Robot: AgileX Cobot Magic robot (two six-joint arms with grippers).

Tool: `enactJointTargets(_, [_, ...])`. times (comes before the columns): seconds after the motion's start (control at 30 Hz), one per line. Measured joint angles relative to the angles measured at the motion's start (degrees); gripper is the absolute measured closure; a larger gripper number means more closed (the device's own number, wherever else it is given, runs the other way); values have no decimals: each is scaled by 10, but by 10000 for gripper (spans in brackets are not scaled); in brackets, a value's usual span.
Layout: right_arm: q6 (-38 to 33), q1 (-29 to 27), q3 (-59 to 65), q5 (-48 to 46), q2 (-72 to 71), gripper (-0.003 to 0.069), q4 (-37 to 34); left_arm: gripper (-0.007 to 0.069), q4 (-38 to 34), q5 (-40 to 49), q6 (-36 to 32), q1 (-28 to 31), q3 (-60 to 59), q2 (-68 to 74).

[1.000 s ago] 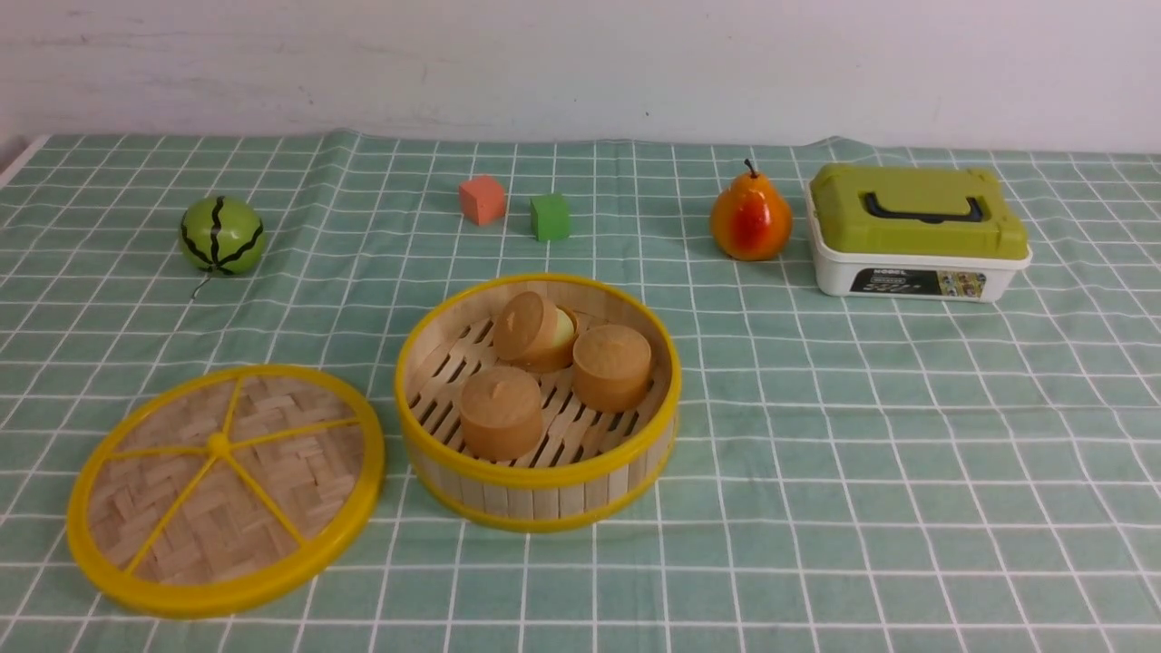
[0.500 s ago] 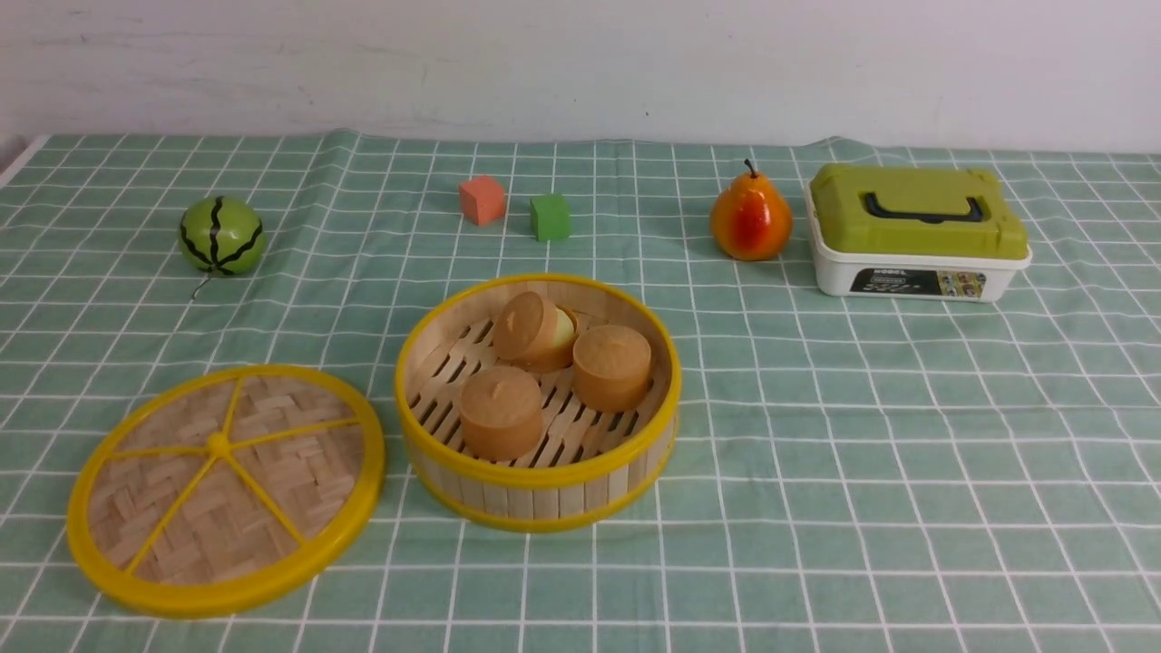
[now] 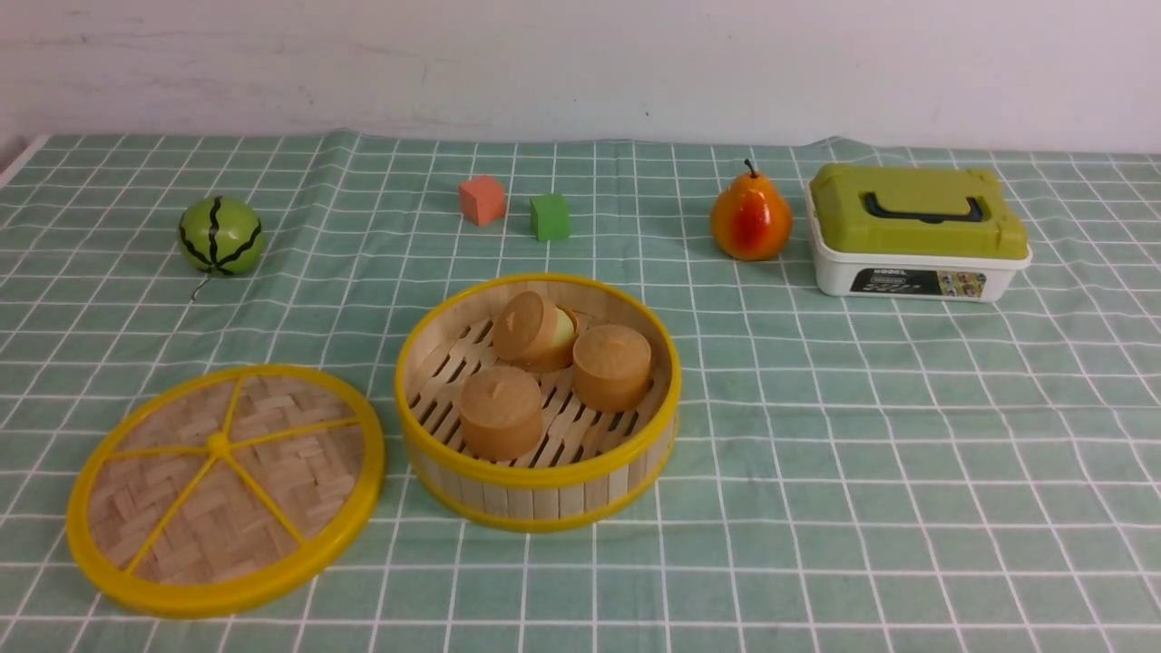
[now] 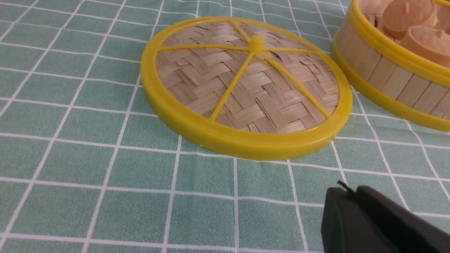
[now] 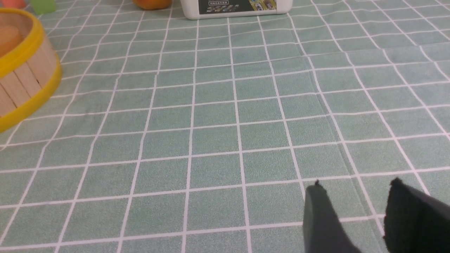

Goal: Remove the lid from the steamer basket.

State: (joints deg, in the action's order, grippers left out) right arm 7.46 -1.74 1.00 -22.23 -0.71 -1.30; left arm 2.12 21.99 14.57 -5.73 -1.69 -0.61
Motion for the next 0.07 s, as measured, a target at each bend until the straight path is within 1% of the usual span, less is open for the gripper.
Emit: enactJointTargets(0.07, [0, 0, 0, 0, 0, 418, 0, 592, 0, 0, 0, 0, 0, 0])
